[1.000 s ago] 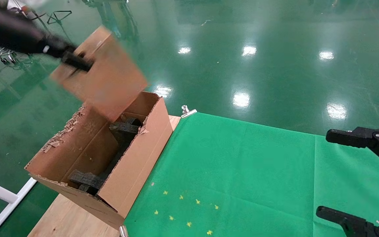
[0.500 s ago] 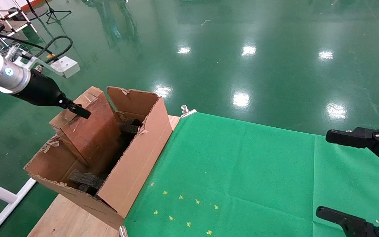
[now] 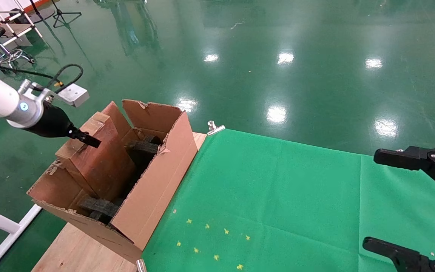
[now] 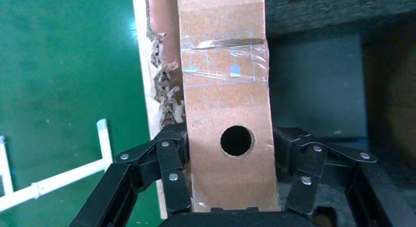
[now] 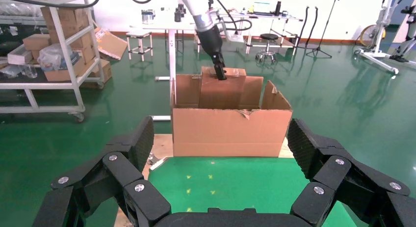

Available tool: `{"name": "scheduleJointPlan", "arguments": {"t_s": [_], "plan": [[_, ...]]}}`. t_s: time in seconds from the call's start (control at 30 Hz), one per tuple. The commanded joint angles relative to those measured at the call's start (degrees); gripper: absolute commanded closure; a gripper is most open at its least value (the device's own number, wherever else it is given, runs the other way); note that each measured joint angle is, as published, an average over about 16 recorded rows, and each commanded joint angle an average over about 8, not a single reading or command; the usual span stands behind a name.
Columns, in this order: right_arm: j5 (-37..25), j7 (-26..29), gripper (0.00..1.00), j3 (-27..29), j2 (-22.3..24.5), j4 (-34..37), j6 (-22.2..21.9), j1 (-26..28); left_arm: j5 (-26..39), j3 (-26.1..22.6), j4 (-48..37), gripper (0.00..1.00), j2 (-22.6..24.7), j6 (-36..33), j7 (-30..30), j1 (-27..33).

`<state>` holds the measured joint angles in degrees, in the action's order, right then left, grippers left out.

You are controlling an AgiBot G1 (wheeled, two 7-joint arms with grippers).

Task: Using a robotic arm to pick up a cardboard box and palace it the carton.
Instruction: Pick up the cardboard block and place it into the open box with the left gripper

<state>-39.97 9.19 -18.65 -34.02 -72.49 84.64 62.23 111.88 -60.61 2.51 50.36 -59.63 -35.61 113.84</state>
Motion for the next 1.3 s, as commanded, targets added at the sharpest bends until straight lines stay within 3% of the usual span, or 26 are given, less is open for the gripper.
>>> {"name": "scheduleJointPlan", "arguments": {"t_s": [0.03, 0.3, 1.0, 1.03, 1.27, 1.3], "plan": [[0.0, 0.0, 0.0, 0.0, 0.0, 0.0, 0.0, 0.0, -0.2, 0.2, -0.6, 1.0, 0.1, 1.9, 0.2, -1.1], [0.0, 0.0, 0.0, 0.0, 0.0, 0.0, 0.0, 0.0, -1.1, 0.8, -1.8, 1.0, 0.4, 9.2, -0.1, -5.6], [0.0, 0.0, 0.0, 0.0, 0.0, 0.0, 0.0, 0.0, -5.4, 3.8, -3.3, 1.0, 1.2, 11.8, -0.7, -16.5], [0.0, 0.0, 0.0, 0.0, 0.0, 0.0, 0.0, 0.0, -5.8, 4.1, -3.2, 0.96, 1.2, 12.1, -0.7, -17.0], [0.0, 0.0, 0.0, 0.0, 0.0, 0.0, 0.0, 0.0, -7.3, 5.1, -2.8, 0.08, 1.1, 13.9, -0.7, -18.9], [0.0, 0.0, 0.0, 0.0, 0.0, 0.0, 0.0, 0.0, -7.4, 5.2, -2.8, 0.0, 1.1, 14.1, -0.7, -19.0]]}}
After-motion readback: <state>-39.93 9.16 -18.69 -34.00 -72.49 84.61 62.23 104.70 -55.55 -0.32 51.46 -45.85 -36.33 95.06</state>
